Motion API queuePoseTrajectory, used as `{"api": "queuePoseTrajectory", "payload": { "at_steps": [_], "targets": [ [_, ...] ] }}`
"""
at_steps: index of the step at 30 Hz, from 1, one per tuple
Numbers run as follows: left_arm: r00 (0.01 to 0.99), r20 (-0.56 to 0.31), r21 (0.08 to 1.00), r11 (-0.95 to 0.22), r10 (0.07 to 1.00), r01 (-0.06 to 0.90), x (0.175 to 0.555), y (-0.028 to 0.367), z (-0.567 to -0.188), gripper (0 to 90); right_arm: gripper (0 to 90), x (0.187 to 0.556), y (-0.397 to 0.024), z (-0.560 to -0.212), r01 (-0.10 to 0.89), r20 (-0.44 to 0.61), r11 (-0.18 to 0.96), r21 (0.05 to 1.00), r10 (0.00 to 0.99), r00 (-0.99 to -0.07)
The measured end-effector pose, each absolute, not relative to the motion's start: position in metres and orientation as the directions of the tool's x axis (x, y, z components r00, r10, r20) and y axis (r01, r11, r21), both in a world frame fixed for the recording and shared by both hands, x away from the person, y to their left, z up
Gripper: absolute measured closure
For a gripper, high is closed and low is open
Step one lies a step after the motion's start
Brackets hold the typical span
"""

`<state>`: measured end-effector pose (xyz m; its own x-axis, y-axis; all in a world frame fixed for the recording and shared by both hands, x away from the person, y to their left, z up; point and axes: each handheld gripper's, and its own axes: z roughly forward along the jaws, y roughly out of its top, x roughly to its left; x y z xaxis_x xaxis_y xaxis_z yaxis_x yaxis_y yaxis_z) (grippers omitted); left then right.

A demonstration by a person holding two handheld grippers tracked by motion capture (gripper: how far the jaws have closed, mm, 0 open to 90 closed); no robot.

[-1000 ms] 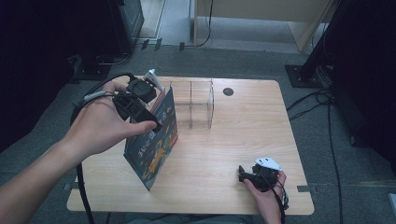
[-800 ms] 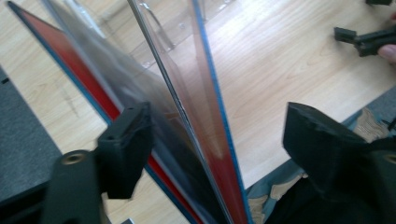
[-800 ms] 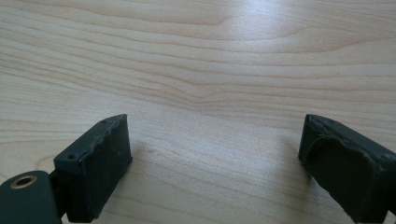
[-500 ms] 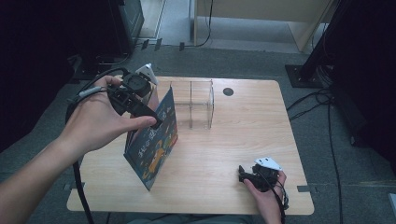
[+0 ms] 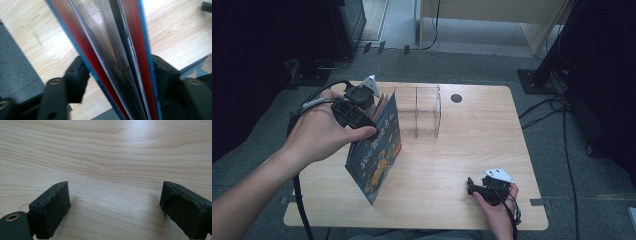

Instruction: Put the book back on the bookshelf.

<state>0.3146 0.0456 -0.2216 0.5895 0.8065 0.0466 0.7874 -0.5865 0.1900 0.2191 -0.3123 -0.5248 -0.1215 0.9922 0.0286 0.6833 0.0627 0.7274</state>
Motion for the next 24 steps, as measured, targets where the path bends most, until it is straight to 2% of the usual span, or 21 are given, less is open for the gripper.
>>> {"api": "queuePoseTrajectory", "payload": {
  "at_steps": [1,2,3,6,11,14,17,24],
  "targets": [
    [0.590,0.041,0.190,-0.585,0.807,0.788,0.314,0.045,-0.221,45.0,8.6,0.219,-0.312,-0.525,0.683,0.029,0.063,0.727,0.992,-0.122],
    [0.589,0.035,0.190,-0.584,0.807,0.789,0.314,0.045,-0.221,51.9,8.6,0.219,-0.312,-0.525,0.683,0.029,0.063,0.727,0.992,-0.122],
    [0.589,0.028,0.187,-0.583,0.808,0.791,0.314,0.045,-0.221,51.9,8.6,0.219,-0.312,-0.525,0.683,0.029,0.063,0.727,0.992,-0.122],
    [0.576,-0.007,0.181,-0.566,0.817,0.805,0.315,0.046,-0.220,63.4,8.6,0.219,-0.312,-0.525,0.683,0.029,0.063,0.728,0.992,-0.122],
    [0.554,0.041,0.170,-0.552,0.831,0.816,0.315,0.047,-0.219,73.2,8.6,0.219,-0.312,-0.525,0.683,0.029,0.063,0.727,0.992,-0.122],
    [0.547,0.039,0.193,-0.543,0.836,0.817,0.316,0.052,-0.219,82.6,8.6,0.219,-0.312,-0.525,0.683,0.029,0.062,0.727,0.992,-0.121],
    [0.529,0.063,0.205,-0.530,0.846,0.823,0.317,0.055,-0.219,84.1,8.6,0.219,-0.312,-0.525,0.683,0.029,0.063,0.727,0.992,-0.122],
    [0.522,0.044,0.171,-0.521,0.852,0.836,0.320,0.063,-0.217,84.3,8.3,0.219,-0.312,-0.525,0.683,0.028,0.064,0.727,0.992,-0.123]
  ]
}}
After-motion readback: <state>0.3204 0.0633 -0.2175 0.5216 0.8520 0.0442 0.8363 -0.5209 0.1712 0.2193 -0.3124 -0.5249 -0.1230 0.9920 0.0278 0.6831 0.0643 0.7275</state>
